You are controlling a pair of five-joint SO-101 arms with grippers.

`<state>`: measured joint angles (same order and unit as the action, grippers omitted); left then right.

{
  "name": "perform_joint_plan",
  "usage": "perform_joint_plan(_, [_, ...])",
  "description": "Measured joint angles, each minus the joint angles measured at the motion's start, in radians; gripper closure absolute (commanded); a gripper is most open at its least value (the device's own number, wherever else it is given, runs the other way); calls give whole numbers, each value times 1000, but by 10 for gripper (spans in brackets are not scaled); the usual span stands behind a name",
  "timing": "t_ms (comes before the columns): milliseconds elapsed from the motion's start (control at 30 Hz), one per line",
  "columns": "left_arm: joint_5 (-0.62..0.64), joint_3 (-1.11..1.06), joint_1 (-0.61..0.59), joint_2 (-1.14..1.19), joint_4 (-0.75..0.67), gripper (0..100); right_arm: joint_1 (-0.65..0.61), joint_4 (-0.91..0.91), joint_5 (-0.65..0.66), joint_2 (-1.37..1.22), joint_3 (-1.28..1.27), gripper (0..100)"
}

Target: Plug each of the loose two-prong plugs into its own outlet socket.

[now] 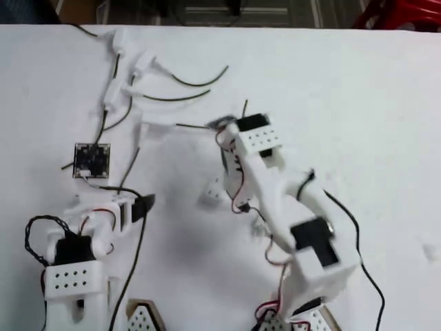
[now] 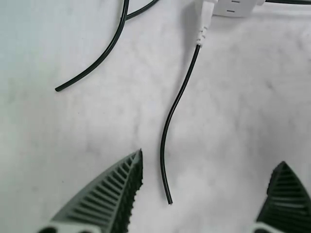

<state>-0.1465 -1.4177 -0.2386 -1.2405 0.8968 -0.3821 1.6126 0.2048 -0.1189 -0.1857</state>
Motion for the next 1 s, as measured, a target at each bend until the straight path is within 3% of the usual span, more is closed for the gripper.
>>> perform_joint_plan(233, [0,0,0,0,0,608,38,74,-127,245,-95,811])
perform_joint_plan(400, [0,0,0,0,0,608,60,-43,-140,259,-299,811])
perform_joint_plan(667, [0,0,0,0,0,608,61,-278,-229,138,-405,811])
perform_joint_plan(900, [0,0,0,0,0,608,0,-334,-298,-5,-396,820])
perform_joint_plan(1000, [0,0,0,0,0,608,-9,-333,-299,-23,-381,870])
